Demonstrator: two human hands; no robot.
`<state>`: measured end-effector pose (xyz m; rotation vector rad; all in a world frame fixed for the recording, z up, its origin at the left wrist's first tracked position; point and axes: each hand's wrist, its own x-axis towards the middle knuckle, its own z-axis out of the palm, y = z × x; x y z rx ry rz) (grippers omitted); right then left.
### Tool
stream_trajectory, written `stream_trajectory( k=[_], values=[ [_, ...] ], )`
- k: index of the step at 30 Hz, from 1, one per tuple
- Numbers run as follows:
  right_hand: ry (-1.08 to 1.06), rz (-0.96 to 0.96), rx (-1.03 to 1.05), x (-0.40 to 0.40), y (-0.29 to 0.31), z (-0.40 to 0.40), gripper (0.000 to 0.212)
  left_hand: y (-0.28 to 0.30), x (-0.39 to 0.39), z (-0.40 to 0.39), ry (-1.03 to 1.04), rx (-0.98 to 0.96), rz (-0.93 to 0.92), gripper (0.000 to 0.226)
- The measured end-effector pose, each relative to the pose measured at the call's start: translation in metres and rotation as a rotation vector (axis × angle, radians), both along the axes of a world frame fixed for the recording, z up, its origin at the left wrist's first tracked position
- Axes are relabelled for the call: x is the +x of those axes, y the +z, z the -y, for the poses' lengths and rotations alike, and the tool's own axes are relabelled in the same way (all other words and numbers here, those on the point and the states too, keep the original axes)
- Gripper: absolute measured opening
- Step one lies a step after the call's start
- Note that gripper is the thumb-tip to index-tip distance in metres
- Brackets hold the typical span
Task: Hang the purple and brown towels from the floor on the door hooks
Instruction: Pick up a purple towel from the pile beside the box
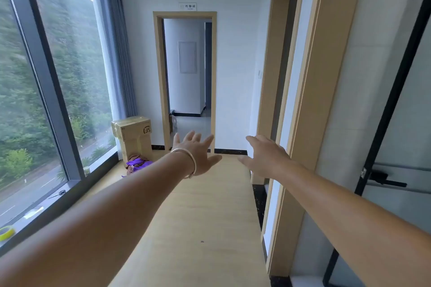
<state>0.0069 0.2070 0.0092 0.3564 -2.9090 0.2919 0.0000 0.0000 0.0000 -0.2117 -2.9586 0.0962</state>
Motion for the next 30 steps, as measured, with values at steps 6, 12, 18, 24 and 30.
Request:
stream_trajectory(
  k=[6,12,18,24,30],
  values=[
    [-0.04,0.01,0.013,-0.061,0.0,0.003,0.069,-0.001,-0.065,0.006,-0.018,-0.035,-0.006,0.077],
    [-0.09,-0.003,0.008,-0.132,0.012,0.021,0.069,0.006,-0.148,0.025,-0.049,-0.018,-0.048,0.076],
    [-0.118,-0.011,0.009,-0.2,0.014,0.047,0.069,0.013,-0.221,0.051,-0.068,-0.012,-0.074,0.075],
    [-0.108,-0.01,0.022,-0.255,0.004,0.061,0.069,0.007,-0.276,0.061,-0.078,-0.026,-0.063,0.075],
    [-0.089,-0.011,0.03,-0.321,-0.004,0.058,0.07,0.002,-0.336,0.055,-0.062,-0.02,-0.052,0.074]
  ],
)
